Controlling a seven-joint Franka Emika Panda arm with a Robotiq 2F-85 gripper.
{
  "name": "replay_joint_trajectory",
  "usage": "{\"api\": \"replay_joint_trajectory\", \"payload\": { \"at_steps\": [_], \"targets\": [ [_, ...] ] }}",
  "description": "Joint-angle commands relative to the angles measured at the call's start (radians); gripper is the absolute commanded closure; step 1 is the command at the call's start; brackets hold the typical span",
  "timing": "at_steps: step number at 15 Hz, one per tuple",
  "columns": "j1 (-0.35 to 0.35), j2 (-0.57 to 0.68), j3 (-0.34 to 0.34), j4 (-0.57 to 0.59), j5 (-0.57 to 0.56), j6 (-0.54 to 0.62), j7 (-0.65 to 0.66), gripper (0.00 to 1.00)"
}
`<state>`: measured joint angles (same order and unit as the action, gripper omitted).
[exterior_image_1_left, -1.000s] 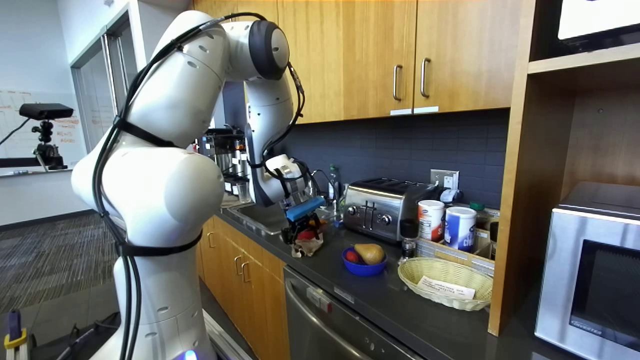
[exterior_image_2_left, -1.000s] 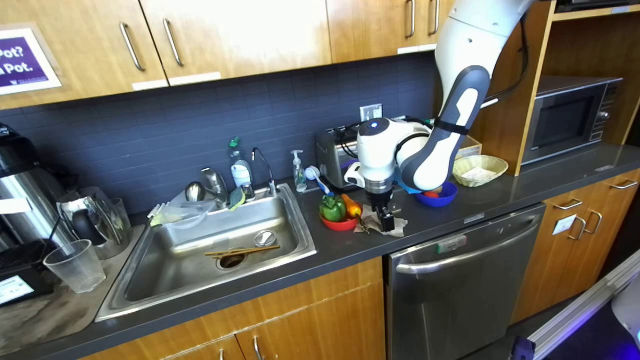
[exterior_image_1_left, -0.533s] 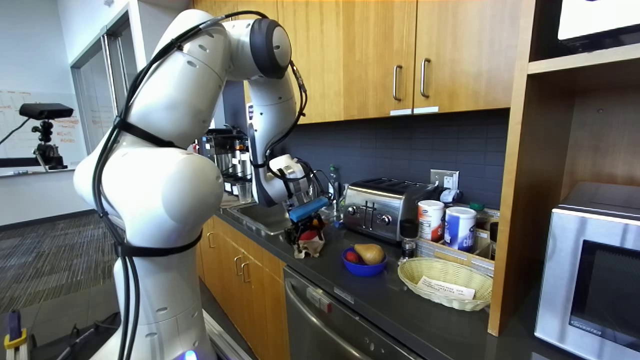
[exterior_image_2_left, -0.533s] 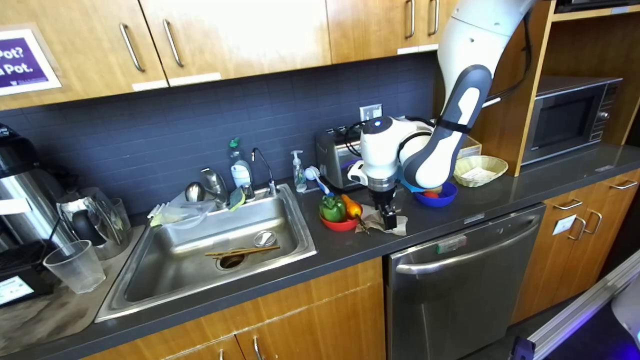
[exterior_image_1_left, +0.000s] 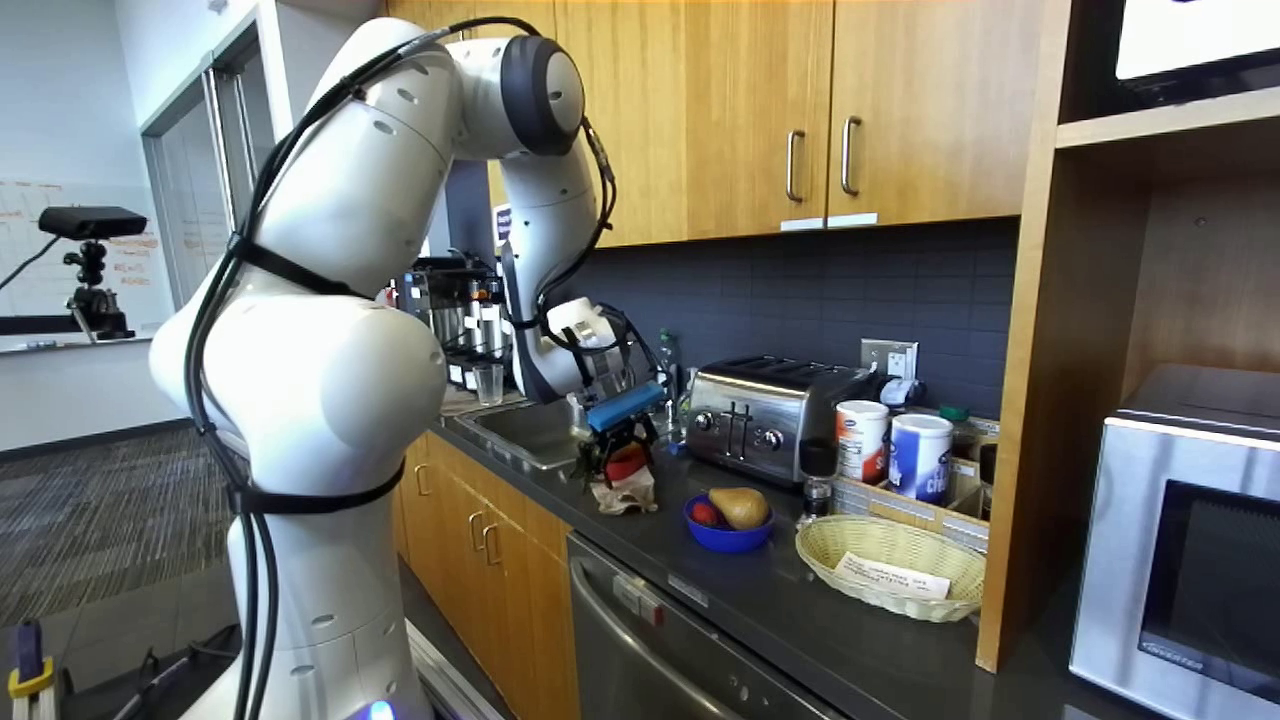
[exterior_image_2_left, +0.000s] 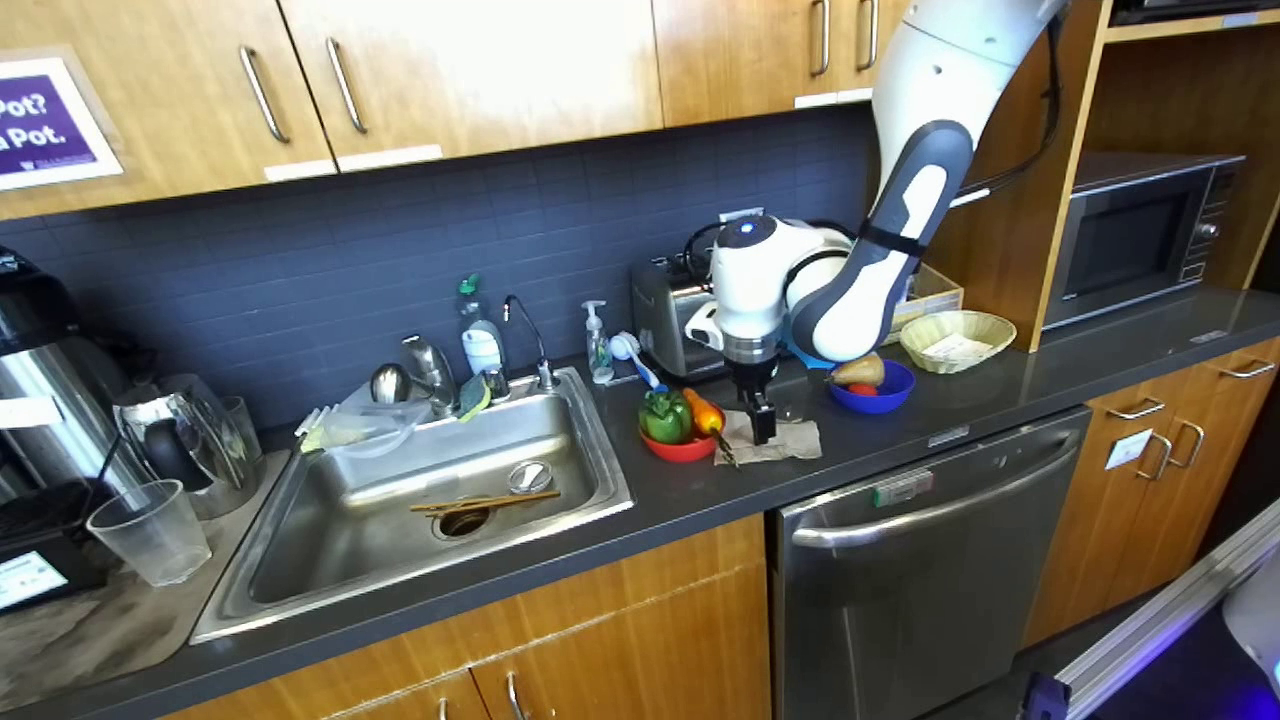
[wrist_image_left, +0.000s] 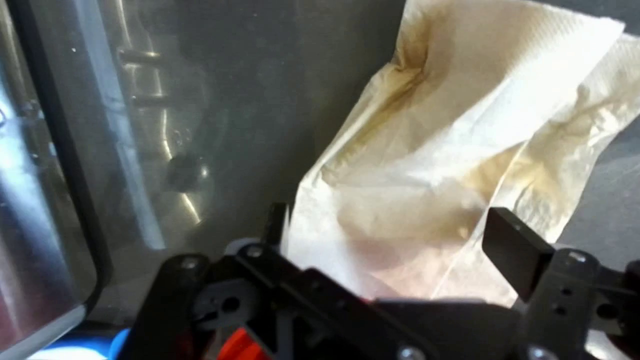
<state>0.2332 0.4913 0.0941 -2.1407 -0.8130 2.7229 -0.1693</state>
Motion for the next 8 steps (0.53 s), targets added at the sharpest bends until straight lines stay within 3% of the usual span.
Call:
{"api": "replay_joint_trajectory", "payload": {
  "at_steps": [1, 8],
  "targets": [
    [-0.019, -0.039, 0.015, 0.004, 0.052, -0.019, -0.017, 0.00],
    [0.006, -0.128, -0.013, -0.043, 0.059, -0.085, 0.082, 0.00]
  ]
}}
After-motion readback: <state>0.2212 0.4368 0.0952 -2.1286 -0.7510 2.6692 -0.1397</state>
